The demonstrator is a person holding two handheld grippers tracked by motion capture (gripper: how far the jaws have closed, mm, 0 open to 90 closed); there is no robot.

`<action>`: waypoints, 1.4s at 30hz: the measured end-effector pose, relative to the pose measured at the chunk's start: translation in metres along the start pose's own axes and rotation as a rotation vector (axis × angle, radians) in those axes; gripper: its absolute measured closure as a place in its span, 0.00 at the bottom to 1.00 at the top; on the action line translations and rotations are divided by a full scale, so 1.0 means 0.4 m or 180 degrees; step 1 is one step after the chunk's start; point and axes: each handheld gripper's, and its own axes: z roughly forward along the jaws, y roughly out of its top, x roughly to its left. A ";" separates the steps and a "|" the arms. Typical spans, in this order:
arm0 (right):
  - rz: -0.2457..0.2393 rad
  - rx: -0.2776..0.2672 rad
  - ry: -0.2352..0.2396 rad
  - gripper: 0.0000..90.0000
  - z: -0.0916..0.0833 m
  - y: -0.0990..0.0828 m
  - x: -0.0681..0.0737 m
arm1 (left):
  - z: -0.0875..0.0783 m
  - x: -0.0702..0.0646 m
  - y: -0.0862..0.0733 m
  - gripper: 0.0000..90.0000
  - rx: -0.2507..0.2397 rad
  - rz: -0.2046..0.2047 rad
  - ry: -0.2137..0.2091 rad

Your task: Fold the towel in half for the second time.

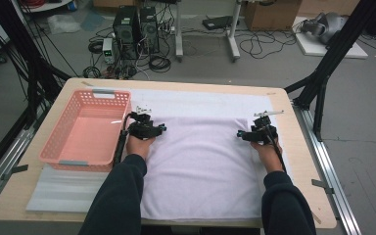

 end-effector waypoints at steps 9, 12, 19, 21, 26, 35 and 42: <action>-0.0118 0.0122 -0.0029 0.70 0.024 0.008 0.024 | 0.003 -0.018 -0.004 0.87 0.0057 0.0358 0.0172; -0.0197 0.0125 0.0017 0.89 0.025 0.010 0.039 | 0.002 -0.018 -0.004 0.93 0.0051 0.0339 0.0139; -0.0202 -0.0103 -0.0050 0.93 0.003 0.027 0.032 | -0.018 -0.014 0.017 0.96 -0.0281 0.0043 0.0151; -0.0203 -0.0269 -0.0066 0.93 -0.011 0.034 0.031 | -0.033 -0.012 0.027 0.96 -0.0472 -0.0048 0.0178; -0.0219 -0.0458 -0.0021 0.93 -0.037 0.038 0.030 | -0.065 -0.018 0.037 0.96 -0.0630 -0.0040 0.0053; -0.0323 -0.0655 0.0198 0.93 -0.108 0.011 0.042 | -0.137 -0.046 0.047 0.96 -0.0766 0.0099 -0.0183; -0.0475 -0.0787 0.0310 0.93 -0.179 0.000 0.076 | -0.218 -0.069 0.025 0.96 -0.0947 0.0143 -0.0405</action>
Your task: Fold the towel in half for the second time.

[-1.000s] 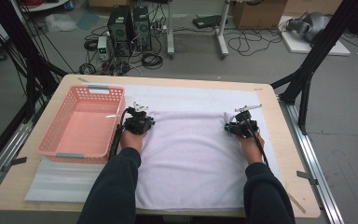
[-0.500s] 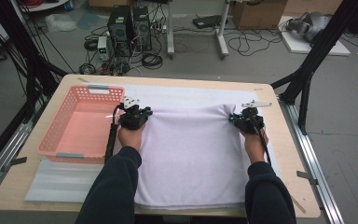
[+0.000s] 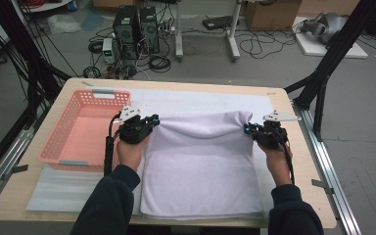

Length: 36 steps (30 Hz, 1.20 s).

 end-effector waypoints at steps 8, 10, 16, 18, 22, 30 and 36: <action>-0.0045 -0.0017 0.0150 0.92 -0.061 -0.046 0.029 | -0.073 -0.030 -0.034 0.96 0.0041 0.0136 -0.0231; -0.0069 0.0002 0.0191 0.92 -0.072 -0.060 0.035 | -0.092 -0.033 -0.048 0.96 0.0060 0.0124 -0.0274; -0.0054 0.0149 0.0348 0.92 -0.092 -0.112 0.057 | -0.134 -0.055 -0.105 0.96 0.0204 0.0167 -0.0394; -0.0117 0.0242 0.0355 0.92 -0.093 -0.131 0.064 | -0.143 -0.057 -0.122 0.96 0.0255 0.0180 -0.0417; -0.0047 0.0304 0.0419 0.90 -0.092 -0.165 0.069 | -0.145 -0.057 -0.150 0.94 0.0408 0.0309 -0.0447; 0.0217 0.0180 0.0162 0.51 -0.099 -0.135 0.033 | -0.101 -0.055 -0.098 0.42 0.0447 0.0399 -0.0371; 0.0219 0.0205 0.0086 0.45 -0.068 -0.086 0.014 | -0.058 -0.045 -0.079 0.42 0.0718 0.0416 -0.0340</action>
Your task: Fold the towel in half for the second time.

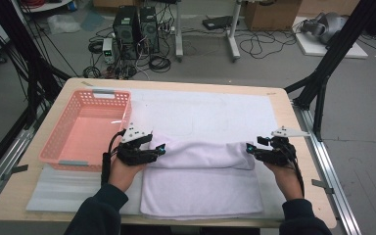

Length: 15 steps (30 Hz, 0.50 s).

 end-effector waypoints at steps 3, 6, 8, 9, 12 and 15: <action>0.0032 0.0048 -0.0145 0.46 0.029 0.010 -0.003 | 0.007 -0.012 -0.018 0.45 0.0081 0.0103 -0.0075; 0.0123 0.0162 -0.0097 0.58 0.054 0.009 -0.011 | 0.010 -0.012 -0.035 0.58 0.0189 0.0169 -0.0064; 0.0047 0.0296 0.0025 0.82 0.059 0.006 -0.007 | 0.010 -0.010 -0.045 0.72 0.0251 0.0222 -0.0063; -0.0027 0.0323 0.0052 0.89 0.056 0.005 -0.002 | 0.007 -0.011 -0.049 0.80 0.0266 0.0291 -0.0063; -0.0275 0.0321 0.0016 0.94 0.037 0.003 0.014 | -0.007 -0.014 -0.056 0.94 0.0143 0.0303 -0.0054; -0.0352 0.0181 -0.0012 0.94 0.011 -0.005 0.027 | -0.023 -0.021 -0.058 0.95 0.0008 0.0318 -0.0050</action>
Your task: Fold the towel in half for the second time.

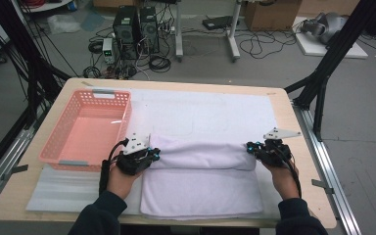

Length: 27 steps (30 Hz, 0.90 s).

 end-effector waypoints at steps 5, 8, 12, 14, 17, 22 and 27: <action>-0.0037 -0.0287 0.0034 0.94 -0.050 -0.026 0.024 | -0.043 -0.025 0.001 0.94 -0.0278 0.0082 -0.0133; -0.0082 -0.0406 0.0064 0.94 -0.079 -0.045 0.041 | -0.067 -0.039 -0.004 0.94 -0.0339 0.0100 -0.0105; -0.0142 -0.0461 0.0034 0.94 -0.111 -0.077 0.064 | -0.090 -0.055 -0.029 0.94 -0.0354 0.0105 -0.0108; -0.0136 -0.0455 0.0015 0.94 -0.123 -0.093 0.073 | -0.100 -0.066 -0.045 0.94 -0.0361 0.0113 -0.0135; -0.0135 -0.0425 -0.0006 0.94 -0.140 -0.117 0.090 | -0.113 -0.087 -0.065 0.94 -0.0312 0.0131 -0.0179; -0.0184 -0.0309 -0.0120 0.93 -0.167 -0.153 0.125 | -0.130 -0.125 -0.094 0.94 -0.0229 0.0140 -0.0281; -0.0134 -0.0298 -0.0121 0.93 -0.207 -0.182 0.158 | -0.160 -0.159 -0.121 0.94 -0.0167 0.0149 -0.0366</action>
